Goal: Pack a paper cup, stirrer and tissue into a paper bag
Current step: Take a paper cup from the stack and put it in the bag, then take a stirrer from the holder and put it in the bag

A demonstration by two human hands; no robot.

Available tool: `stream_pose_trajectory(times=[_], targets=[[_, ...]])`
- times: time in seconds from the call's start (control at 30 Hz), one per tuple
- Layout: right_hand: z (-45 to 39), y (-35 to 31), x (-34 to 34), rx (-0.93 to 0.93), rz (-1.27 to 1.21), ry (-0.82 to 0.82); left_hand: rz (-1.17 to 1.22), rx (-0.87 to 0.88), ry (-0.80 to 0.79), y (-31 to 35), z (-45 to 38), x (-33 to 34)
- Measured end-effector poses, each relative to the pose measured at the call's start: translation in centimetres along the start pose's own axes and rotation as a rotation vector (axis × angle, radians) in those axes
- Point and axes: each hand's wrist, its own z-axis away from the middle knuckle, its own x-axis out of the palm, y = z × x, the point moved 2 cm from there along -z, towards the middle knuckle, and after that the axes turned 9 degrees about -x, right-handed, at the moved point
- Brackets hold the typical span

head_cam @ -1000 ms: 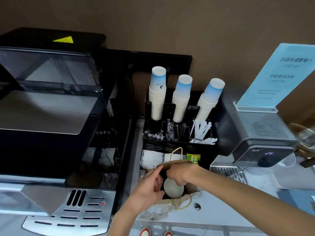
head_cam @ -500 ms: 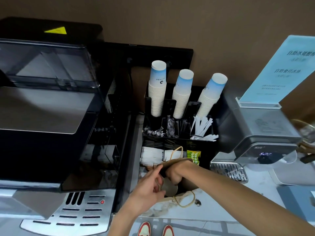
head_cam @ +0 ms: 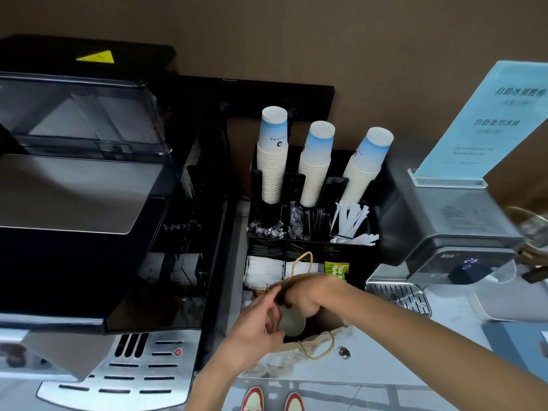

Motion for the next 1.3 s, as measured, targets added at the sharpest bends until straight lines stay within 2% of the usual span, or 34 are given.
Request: stream_pose_trajectory(times=[0.43,0.63,0.73,0.8,0.93,1.0,1.17,1.3], targets=[[12.4,3.8,-0.8,-0.153,-0.671,0.605,-0.040,0.003,-0.005,0.5,0.1,-0.3],[14.8,8.0,-0.5,-0.020,-0.848,1.023,-0.025,-0.003,-0.010,0.6,0.2,-0.4],[13.5,10.1,-0.3,0.109,-0.818,1.189,-0.026,0.001,-0.016,0.7,0.3,-0.4],[12.4,11.4,-0.4,0.192,-0.760,1.209,-0.026,-0.002,-0.014,0.7,0.3,-0.5],[10.0,13.6,-0.1,0.267,-0.571,0.961,-0.019,-0.007,-0.013,0.7,0.3,-0.6],[8.9,14.0,0.2,0.280,-0.522,0.917,-0.022,-0.006,-0.007,0.6,0.3,-0.7],[7.8,14.5,1.2,0.304,-0.562,0.999,-0.031,-0.004,0.001,0.5,0.2,-0.6],[8.5,14.4,1.4,0.307,-0.598,1.168,-0.022,-0.011,0.004,0.3,0.0,-0.6]])
